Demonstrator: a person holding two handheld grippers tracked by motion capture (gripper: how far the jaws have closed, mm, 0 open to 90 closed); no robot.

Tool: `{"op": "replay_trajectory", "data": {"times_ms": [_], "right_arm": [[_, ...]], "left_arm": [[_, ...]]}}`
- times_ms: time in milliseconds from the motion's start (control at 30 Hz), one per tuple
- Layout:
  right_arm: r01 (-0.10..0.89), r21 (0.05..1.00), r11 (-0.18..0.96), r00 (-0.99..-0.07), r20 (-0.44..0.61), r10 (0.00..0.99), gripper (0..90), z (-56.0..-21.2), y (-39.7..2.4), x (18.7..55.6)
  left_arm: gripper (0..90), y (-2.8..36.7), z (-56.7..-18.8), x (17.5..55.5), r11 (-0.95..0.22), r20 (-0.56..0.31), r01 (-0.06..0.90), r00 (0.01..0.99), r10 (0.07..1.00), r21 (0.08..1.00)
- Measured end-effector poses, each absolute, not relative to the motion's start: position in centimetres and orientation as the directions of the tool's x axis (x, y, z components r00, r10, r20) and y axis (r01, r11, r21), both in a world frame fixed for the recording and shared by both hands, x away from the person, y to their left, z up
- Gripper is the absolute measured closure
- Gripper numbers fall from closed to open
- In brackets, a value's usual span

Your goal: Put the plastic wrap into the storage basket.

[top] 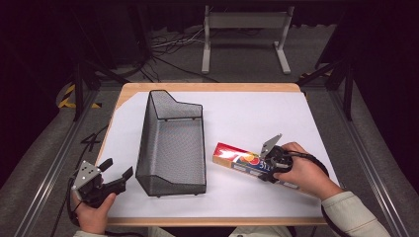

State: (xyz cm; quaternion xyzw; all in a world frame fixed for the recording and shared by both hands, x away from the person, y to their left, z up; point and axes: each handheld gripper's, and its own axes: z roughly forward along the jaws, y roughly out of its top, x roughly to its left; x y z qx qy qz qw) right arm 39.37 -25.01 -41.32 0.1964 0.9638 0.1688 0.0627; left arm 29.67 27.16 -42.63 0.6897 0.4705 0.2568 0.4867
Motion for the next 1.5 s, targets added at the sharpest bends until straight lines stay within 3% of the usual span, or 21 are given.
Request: {"op": "replay_trajectory", "data": {"times_ms": [233, 933, 1500], "right_arm": [[0.358, 0.369, 0.858, -0.910, -0.069, 0.409, 39.7, -40.6, -25.1, 39.1], [0.362, 0.515, 0.777, -0.878, -0.090, 0.469, 39.6, -33.2, -23.9, 38.9], [0.391, 0.544, 0.742, -0.850, -0.097, 0.518, 39.7, -29.9, -21.3, 40.1]], "left_arm": [[20.4, 27.2, -42.6, 29.7, -0.084, -0.102, 0.398, 0.424, 0.900, 0.913], [20.4, 27.0, -42.4, 29.0, -0.119, -0.047, 0.375, 0.406, 0.913, 0.919], [20.4, 27.1, -42.4, 28.9, -0.120, -0.046, 0.376, 0.403, 0.914, 0.919]]}}
